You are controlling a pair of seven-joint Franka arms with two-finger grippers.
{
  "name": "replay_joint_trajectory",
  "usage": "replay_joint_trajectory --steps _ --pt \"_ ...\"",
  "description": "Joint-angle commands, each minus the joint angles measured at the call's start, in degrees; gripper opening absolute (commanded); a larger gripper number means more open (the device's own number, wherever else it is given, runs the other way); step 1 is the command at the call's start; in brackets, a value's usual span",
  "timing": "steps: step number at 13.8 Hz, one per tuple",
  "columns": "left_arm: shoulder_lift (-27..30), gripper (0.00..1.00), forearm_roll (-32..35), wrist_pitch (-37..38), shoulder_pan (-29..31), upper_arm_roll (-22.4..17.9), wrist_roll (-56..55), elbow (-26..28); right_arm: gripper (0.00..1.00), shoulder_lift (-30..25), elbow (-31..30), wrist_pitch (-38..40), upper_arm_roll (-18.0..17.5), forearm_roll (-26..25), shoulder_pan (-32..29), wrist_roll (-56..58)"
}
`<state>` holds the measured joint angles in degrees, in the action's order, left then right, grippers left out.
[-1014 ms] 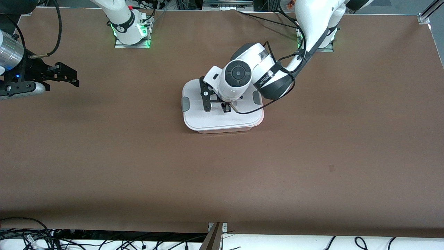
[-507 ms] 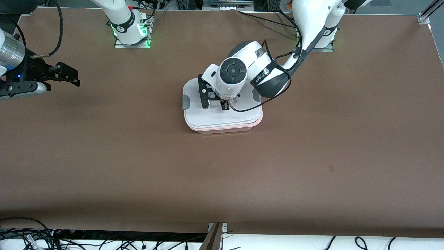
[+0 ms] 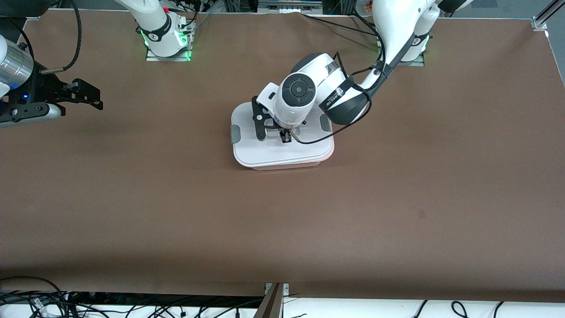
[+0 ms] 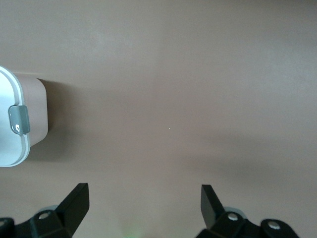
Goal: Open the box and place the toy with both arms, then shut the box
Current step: 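Press the lid down onto the box with the left gripper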
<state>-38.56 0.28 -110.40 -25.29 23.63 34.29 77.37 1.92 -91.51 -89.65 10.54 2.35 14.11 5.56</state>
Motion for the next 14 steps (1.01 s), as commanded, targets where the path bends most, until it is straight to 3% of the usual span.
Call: replay_joint_trajectory --steps 1,14 --pt "0.2 0.0 2.2 -1.8 -0.1 -0.6 0.1 0.8 1.0 -1.5 -1.5 -0.7 -1.2 -0.9 -1.0 -0.6" --pt "0.9 0.0 4.6 1.6 -0.1 -0.6 0.5 0.5 1.0 -1.5 -1.5 -0.6 -1.2 -1.6 -0.9 -0.6"
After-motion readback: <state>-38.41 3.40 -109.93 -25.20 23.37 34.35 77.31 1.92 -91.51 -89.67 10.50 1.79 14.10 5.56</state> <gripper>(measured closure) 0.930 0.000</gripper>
